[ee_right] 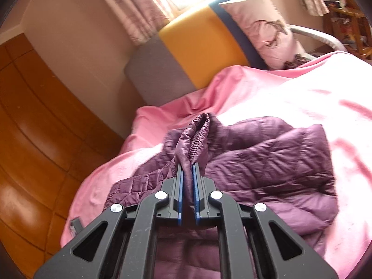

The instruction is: Fold large clothes

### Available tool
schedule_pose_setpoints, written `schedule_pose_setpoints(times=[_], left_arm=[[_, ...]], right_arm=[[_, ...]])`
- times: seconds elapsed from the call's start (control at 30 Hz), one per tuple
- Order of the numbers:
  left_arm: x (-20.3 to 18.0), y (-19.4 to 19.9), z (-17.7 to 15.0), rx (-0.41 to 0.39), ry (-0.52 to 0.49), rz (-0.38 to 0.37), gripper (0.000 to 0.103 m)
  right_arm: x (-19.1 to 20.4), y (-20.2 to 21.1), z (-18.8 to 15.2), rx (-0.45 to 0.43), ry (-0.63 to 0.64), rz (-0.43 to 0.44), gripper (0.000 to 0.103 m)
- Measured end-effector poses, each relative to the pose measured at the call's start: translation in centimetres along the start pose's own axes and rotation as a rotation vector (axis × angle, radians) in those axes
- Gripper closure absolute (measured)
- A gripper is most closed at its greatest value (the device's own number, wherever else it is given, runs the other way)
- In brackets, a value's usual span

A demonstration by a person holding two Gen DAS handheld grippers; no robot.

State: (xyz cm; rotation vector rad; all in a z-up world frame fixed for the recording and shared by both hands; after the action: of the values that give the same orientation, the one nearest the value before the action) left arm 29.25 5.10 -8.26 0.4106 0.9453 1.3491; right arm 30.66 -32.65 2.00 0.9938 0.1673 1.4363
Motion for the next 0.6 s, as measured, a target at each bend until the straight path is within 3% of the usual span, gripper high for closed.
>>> schedule_pose_setpoints(times=[0.17, 0.43, 0.5, 0.6], left_arm=[[-0.4, -0.2, -0.1, 0.000, -0.038, 0.024, 0.084], [-1.0, -0.5, -0.3, 0.005, -0.090, 0.041, 0.084], [-1.0, -0.8, -0.5, 0.005, -0.093, 0.043, 0.084], [-0.7, -0.8, -0.6, 0.007, -0.084, 0.039, 0.084]], right_arm=[[-3.3, -1.3, -0.8, 0.019, -0.010, -0.132, 0.097], [-7.5, -4.9, -3.2, 0.102, -0.038, -0.247, 0.098], [-8.8, -6.2, -4.0, 0.126, -0.040, -0.305, 0.103], [-10.4, -6.9, -4.5, 0.142, -0.072, -0.291, 0.103]])
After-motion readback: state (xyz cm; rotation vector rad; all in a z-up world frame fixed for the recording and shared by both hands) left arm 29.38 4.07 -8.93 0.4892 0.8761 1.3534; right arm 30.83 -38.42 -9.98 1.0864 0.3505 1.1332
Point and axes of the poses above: each gripper's, at about its wrist camera, not at the fingertips, and y roughly against the way its jaws point, x to its left, z to its top, the point moved 3 cm from there along -y, roughly the way its jaws point, and after that the axes turned 12 degrees about -z, right-handed, at the moved point
